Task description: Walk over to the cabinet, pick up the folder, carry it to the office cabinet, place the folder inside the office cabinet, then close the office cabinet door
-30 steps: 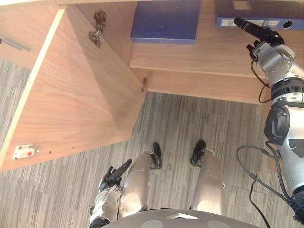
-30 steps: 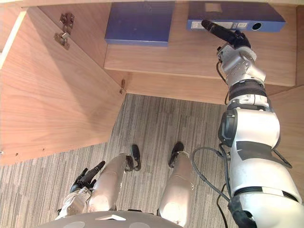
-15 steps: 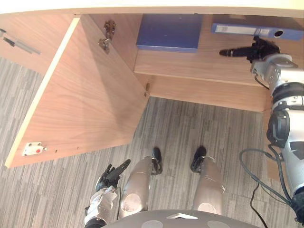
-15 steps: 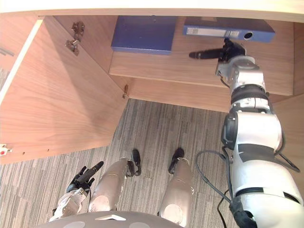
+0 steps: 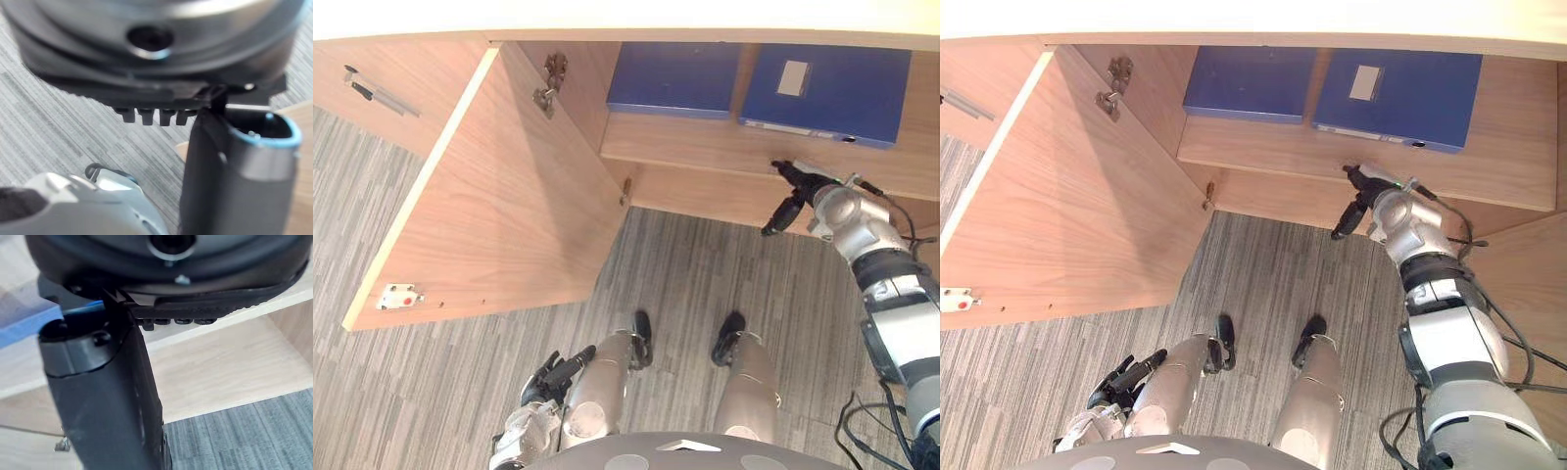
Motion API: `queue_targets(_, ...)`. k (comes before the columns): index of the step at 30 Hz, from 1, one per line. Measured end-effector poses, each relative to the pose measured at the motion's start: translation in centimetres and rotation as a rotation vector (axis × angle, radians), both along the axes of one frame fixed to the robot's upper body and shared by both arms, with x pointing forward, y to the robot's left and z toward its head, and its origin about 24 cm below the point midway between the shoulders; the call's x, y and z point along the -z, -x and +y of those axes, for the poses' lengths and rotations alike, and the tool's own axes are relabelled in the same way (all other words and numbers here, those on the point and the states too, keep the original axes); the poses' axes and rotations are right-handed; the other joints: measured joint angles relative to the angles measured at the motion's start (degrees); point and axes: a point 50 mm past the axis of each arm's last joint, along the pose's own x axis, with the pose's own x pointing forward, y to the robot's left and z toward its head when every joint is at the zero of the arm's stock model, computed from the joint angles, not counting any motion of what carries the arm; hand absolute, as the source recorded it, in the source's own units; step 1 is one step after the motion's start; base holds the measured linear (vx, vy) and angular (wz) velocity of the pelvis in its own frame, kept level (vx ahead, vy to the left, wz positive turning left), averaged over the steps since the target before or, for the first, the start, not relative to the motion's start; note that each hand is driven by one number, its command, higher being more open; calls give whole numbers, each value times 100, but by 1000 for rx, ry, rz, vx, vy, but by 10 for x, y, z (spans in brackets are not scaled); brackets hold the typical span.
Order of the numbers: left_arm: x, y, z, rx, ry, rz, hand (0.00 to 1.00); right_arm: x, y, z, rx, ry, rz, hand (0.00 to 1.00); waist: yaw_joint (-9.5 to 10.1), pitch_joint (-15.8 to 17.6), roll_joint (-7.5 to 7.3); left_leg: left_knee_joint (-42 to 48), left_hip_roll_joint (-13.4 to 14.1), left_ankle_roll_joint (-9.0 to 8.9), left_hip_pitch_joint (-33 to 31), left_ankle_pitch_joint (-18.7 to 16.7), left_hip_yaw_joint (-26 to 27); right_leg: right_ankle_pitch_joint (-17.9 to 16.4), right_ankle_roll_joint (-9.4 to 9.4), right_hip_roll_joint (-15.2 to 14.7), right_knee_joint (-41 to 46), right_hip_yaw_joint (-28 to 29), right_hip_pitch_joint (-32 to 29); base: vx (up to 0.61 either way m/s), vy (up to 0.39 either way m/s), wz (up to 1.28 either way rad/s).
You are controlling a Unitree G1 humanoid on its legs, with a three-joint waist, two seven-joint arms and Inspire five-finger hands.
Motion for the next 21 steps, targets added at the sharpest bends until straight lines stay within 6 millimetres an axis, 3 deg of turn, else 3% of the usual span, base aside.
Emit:
queue_targets(4,1,1,2,7,-18,9,100,25,10,9,-38,-40,41,100,6,-94,-128,-68,34,-6,77,0,75,36,14,73,-90,81,28,21,-5,-13)
queue_targets(5,1,-1,3,12,-31,16,100,40,15,11,-34,-62,90,100,-2,-105,-161,-98,56,-11,139,1,89,60,15,108,-156,74,99,43,-7,-11)
queue_targets(6,0,-5,2,25,-43,20,100,71,29,11,3,-91,185,100,43,-103,-172,-160,84,-19,246,5,81,87,20,159,-261,42,234,47,-7,-9)
queue_targets(7,0,-7,2,31,-50,22,100,87,37,13,21,-107,235,100,62,-108,-181,-194,97,-27,302,10,73,99,21,179,-323,9,313,66,-10,-1)
queue_targets(8,-1,-10,1,39,-57,16,100,125,60,17,74,-151,360,100,78,-111,-192,-290,105,-44,430,25,42,107,29,199,-427,-61,474,58,-9,4)
queue_targets(9,-1,-12,0,40,-55,13,100,145,75,21,93,-173,427,100,91,-114,-194,-331,105,-49,481,30,22,111,35,212,-476,-88,541,90,-9,6)
queue_targets(10,-1,-15,-2,43,-51,10,100,177,104,30,130,-233,543,100,99,-115,-197,-386,114,-63,600,39,7,122,52,242,-583,-128,689,108,-6,0)
queue_targets(11,-1,-15,-4,39,-52,16,100,191,120,37,154,-294,590,100,11,-116,-195,-415,147,-78,724,31,-3,162,74,285,-705,-182,867,113,1,-1)
queue_targets(14,0,-16,-10,73,-63,23,100,202,136,35,203,-346,598,100,-150,-153,-225,-491,211,-145,1237,-12,6,231,145,394,-1006,-239,1479,97,29,-9)
queue_targets(17,0,-16,-8,123,-101,33,100,211,154,34,206,-332,627,100,-144,-403,-446,-444,392,-259,1677,-96,46,352,157,699,-1458,-116,1974,14,38,-43)
queue_targets(19,0,-14,-4,144,-121,46,100,214,159,37,197,-339,636,100,-108,-516,-616,-247,419,-295,1798,-125,-302,471,136,917,-1728,162,2155,-12,51,-80)
queue_targets(21,5,-7,-6,189,-134,85,100,220,170,37,175,-316,654,100,-15,-751,-615,-199,372,-392,1997,-338,-1071,734,129,1272,-2203,616,2353,5,103,-117)
